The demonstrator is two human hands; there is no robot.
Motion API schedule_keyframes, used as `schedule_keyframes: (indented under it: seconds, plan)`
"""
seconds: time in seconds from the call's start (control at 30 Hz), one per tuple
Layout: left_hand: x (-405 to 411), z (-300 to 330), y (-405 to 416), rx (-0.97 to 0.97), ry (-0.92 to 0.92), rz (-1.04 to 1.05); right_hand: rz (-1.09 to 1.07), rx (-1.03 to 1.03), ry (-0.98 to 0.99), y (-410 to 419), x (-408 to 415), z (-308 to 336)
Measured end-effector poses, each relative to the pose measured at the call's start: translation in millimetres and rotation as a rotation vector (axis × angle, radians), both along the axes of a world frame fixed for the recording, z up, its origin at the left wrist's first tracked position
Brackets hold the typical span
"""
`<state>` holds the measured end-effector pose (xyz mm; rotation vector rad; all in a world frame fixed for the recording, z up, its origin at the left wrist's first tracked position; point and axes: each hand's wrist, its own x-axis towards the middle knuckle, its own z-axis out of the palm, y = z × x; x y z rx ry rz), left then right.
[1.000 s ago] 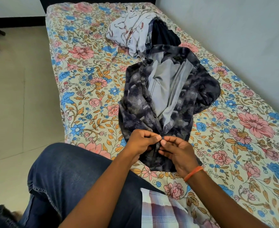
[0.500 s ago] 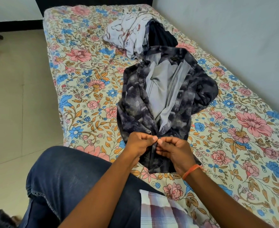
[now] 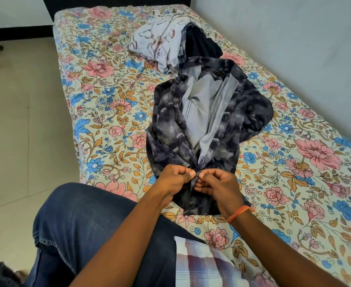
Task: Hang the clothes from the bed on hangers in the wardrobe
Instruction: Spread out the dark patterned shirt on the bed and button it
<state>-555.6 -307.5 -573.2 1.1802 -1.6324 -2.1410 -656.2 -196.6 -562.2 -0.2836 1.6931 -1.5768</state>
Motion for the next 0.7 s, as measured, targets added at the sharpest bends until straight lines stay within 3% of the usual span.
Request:
schedule_keyframes:
  seconds: [0.07,0.23,0.33,0.47,0.53,0.6,0.7]
  plan:
    - [-1.2,0.6,1.0,-0.048,-0.025,0.001,0.010,0.002,-0.018,3.1,-2.0,-1.2]
    - [-5.4,1.9,13.8,-0.725,-0.291,-0.189,-0.081,0.054,-0.020,3.2,-14.7,1.9]
    - [-3.4,4.9,18.8,-0.936,-0.392,-0.224,-0.199,0.027,-0.040,-8.1,-29.0,7.2]
    - [-11.7,21.0,14.9,-1.315,-0.299,-0.107,-0.225,0.009,-0.127,-28.3,-45.4,13.8]
    - [-26.9,28.3,3.6,-1.363,-0.269,-0.130,-0.226,0.013,-0.150,-35.4,-48.4,14.4]
    - [-41.7,30.3,-9.5,-1.264,-0.336,-0.131,-0.225,0.029,-0.152,-37.7,-46.1,12.1]
    - [-52.6,17.3,-23.4,-1.100,-0.423,0.023,-0.243,0.064,-0.143,-35.9,-41.1,7.9]
